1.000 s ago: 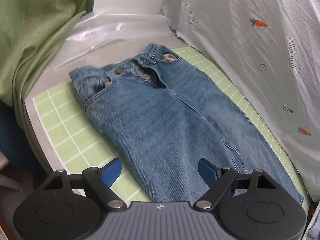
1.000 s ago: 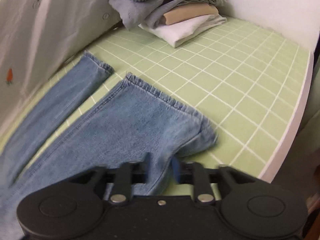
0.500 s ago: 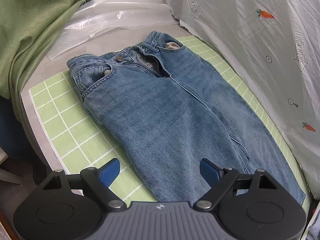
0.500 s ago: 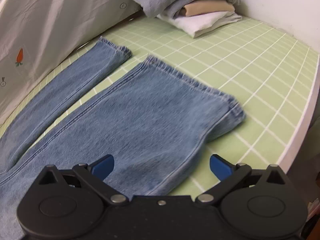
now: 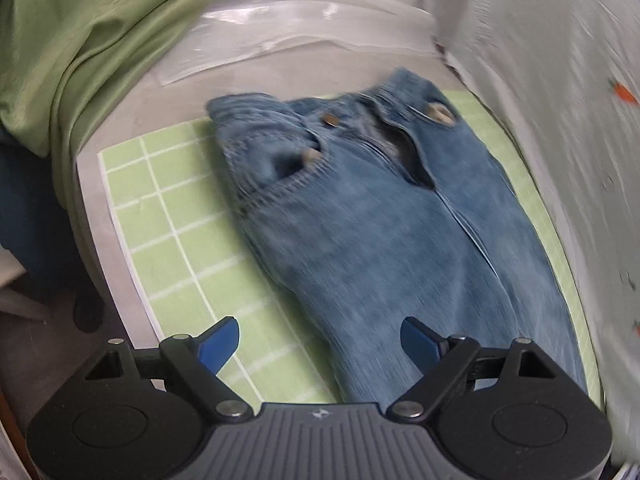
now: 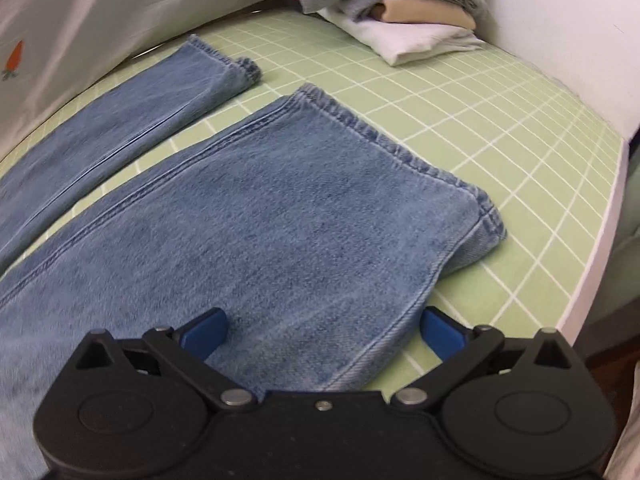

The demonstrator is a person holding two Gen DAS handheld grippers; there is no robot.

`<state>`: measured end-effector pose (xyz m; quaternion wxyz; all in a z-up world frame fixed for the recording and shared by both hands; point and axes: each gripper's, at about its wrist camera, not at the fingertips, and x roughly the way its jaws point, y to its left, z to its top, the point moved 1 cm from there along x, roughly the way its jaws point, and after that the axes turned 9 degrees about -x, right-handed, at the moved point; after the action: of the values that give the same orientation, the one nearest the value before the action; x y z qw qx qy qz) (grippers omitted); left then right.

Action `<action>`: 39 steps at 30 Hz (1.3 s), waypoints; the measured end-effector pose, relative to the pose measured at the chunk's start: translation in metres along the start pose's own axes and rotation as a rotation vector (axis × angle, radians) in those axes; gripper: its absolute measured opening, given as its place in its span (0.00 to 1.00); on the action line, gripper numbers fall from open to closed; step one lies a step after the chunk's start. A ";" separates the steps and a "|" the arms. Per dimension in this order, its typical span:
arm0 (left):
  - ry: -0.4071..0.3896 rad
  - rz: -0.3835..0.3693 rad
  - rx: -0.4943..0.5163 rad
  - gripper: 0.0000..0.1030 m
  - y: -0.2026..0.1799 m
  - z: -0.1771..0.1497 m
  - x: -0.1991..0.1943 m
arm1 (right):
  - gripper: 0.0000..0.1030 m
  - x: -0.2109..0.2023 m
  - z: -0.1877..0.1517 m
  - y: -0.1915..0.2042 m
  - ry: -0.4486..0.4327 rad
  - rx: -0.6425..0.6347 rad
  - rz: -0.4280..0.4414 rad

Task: Fold clothes

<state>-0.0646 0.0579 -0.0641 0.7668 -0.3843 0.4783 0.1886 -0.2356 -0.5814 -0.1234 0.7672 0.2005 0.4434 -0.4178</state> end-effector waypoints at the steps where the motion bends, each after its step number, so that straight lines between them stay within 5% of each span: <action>1: 0.003 0.002 -0.013 0.86 0.003 0.007 0.004 | 1.00 0.000 0.000 0.001 0.001 0.011 -0.007; 14: 0.022 0.004 -0.224 0.86 0.038 0.094 0.057 | 1.00 0.007 0.014 0.008 0.091 0.166 -0.083; 17: 0.020 -0.011 -0.254 0.78 0.038 0.102 0.060 | 0.98 0.007 0.016 0.011 0.100 0.186 -0.086; 19: 0.019 -0.041 -0.296 0.66 0.040 0.104 0.062 | 0.84 0.002 0.019 0.015 0.085 0.183 -0.081; 23: 0.008 -0.137 -0.384 0.46 0.041 0.105 0.052 | 0.17 -0.011 0.025 0.031 0.034 0.095 -0.085; 24: -0.004 -0.149 -0.383 0.38 0.038 0.106 0.046 | 0.08 -0.013 0.027 0.032 0.025 0.090 -0.060; 25: -0.017 -0.161 -0.381 0.24 0.035 0.106 0.041 | 0.08 -0.017 0.028 0.031 0.007 0.106 -0.023; 26: -0.029 -0.172 -0.380 0.22 0.032 0.107 0.036 | 0.08 -0.022 0.030 0.029 -0.019 0.131 0.005; 39: -0.226 -0.330 -0.279 0.16 -0.028 0.120 -0.061 | 0.07 -0.148 0.107 0.006 -0.457 0.303 0.267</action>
<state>-0.0044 0.1372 0.0306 0.7754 -0.5359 0.2895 0.1666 -0.2141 -0.5819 0.0583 0.8566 0.2700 0.1615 -0.4089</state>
